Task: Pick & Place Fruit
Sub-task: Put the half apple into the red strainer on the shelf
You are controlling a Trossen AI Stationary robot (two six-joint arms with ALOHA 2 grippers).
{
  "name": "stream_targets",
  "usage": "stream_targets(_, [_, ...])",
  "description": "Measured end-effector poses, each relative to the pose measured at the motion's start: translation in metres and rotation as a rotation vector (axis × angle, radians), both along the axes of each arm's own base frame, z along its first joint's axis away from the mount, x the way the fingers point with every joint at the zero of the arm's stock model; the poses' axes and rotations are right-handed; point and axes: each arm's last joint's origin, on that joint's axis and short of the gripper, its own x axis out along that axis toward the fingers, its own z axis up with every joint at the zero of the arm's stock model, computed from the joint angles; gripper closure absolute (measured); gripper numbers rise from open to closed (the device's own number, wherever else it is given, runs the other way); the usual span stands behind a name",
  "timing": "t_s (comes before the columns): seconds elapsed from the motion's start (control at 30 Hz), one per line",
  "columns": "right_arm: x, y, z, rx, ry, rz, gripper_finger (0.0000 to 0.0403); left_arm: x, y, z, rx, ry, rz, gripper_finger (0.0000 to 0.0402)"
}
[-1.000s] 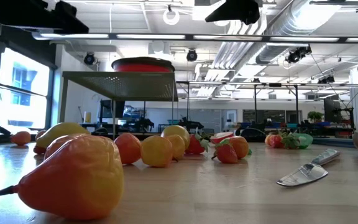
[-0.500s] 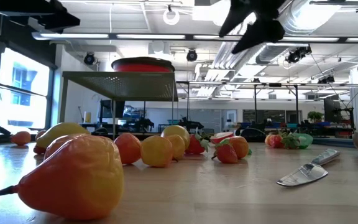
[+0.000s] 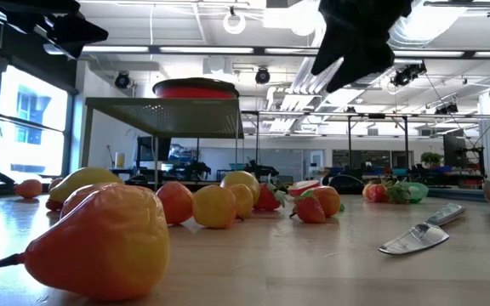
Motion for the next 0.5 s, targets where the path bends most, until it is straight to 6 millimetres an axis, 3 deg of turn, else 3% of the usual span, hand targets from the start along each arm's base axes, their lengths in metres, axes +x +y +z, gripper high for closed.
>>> stream_targets(0.5, [0.000, 0.003, -0.043, 0.141, -0.110, -0.017, 0.0101, 0.000, 0.000, 0.000, 0.000, 0.000, 0.000, 0.0135])
